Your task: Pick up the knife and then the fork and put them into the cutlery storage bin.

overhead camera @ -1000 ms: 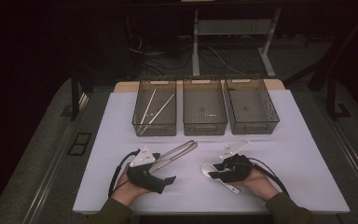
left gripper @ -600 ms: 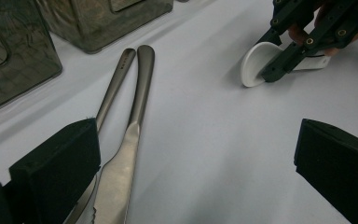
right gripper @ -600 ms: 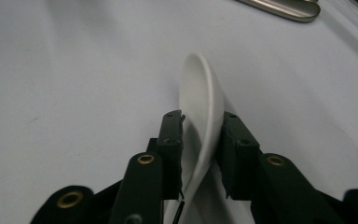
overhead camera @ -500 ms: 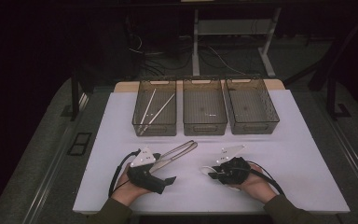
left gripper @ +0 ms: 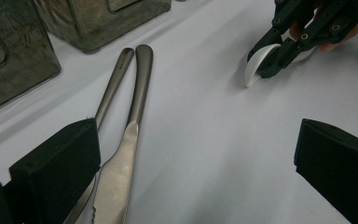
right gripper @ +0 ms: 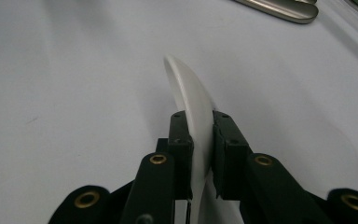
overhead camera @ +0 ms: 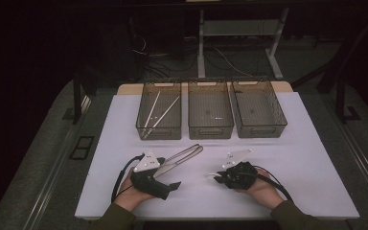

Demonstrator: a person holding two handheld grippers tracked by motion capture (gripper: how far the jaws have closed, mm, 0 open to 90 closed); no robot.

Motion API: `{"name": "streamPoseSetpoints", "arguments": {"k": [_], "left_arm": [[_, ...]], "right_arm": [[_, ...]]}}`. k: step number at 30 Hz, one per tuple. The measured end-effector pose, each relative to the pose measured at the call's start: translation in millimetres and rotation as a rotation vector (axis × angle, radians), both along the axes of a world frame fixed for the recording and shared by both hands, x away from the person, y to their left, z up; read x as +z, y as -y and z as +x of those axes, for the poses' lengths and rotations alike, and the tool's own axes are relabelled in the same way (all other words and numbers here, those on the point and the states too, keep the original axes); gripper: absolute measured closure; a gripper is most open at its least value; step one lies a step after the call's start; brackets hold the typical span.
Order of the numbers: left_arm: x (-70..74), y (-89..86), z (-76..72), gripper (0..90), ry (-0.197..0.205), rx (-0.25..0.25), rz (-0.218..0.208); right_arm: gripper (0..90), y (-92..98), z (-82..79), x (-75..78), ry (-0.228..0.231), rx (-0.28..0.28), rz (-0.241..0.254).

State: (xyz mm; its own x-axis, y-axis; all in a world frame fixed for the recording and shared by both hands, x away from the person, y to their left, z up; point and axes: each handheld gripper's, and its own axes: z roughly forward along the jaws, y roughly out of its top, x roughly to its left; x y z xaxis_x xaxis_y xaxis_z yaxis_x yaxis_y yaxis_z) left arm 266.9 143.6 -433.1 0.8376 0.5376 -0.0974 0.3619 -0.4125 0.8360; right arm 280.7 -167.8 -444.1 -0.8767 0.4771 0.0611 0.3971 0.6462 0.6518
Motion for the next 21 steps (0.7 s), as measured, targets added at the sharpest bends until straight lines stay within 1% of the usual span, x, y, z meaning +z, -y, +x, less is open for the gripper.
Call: {"name": "streamPoseSetpoints", "arguments": {"k": [8, 14, 21], "left_arm": [[0.1, 0.2, -0.2, 0.0, 0.001, -0.004, 0.003], [0.2, 0.4, -0.2, 0.0, 0.005, -0.007, 0.005], [0.0, 1.0, -0.7, 0.0, 0.006, -0.011, 0.006]], "right_arm": [[79.2, 3.7, 0.5, 1.4, -0.008, 0.0, -0.004], [79.2, 7.2, 1.3, 5.0, -0.003, -0.005, 0.004], [79.2, 12.2, 2.9, 10.3, -0.009, -0.008, 0.023]]}}
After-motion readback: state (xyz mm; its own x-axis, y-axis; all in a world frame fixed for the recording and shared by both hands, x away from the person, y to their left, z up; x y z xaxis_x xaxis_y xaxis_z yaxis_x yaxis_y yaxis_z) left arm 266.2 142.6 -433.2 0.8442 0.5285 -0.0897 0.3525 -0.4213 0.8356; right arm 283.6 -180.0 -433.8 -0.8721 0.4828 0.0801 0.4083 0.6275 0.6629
